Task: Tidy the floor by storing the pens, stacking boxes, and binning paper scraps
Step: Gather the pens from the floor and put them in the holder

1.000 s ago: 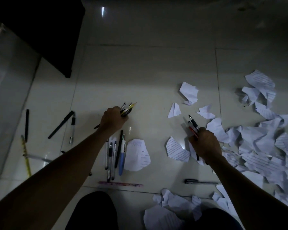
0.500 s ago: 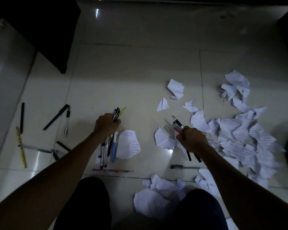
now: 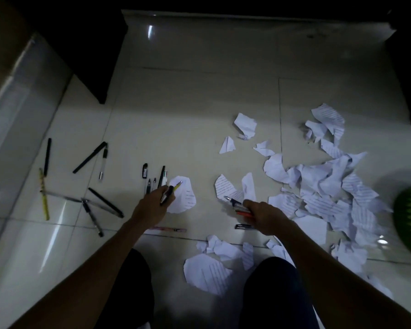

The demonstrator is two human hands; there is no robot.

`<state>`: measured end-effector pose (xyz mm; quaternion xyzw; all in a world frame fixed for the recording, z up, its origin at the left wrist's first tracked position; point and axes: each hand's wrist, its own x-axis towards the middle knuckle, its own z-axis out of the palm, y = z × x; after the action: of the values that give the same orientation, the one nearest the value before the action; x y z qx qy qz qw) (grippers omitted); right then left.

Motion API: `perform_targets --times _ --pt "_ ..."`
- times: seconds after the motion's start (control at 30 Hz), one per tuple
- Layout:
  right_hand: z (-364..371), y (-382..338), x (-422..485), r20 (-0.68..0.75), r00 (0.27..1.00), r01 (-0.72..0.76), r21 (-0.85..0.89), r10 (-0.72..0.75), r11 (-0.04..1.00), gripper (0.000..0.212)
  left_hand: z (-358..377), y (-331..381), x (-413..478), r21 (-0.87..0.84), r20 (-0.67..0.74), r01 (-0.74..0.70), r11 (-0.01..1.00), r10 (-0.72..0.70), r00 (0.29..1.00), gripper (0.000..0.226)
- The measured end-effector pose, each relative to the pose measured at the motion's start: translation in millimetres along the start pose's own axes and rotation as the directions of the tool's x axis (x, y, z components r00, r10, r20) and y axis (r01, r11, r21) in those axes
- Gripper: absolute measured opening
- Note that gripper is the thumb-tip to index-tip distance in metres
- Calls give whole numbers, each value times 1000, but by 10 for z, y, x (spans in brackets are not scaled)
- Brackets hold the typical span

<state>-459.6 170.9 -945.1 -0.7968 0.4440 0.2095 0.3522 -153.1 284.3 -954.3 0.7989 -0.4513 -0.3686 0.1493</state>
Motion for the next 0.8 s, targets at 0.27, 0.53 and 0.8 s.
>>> perform_targets --times 0.27,0.53,0.8 --pt "231 113 -22 31 990 -137 27 136 990 67 242 -264 -225 310 79 188 932 -222 972 49" --pt "250 89 67 16 983 -183 -13 183 983 61 151 -353 -313 153 225 117 981 -149 963 73" --pt "155 55 167 47 987 -152 -58 155 987 57 -5 -681 -390 506 535 -293 811 -29 844 88"
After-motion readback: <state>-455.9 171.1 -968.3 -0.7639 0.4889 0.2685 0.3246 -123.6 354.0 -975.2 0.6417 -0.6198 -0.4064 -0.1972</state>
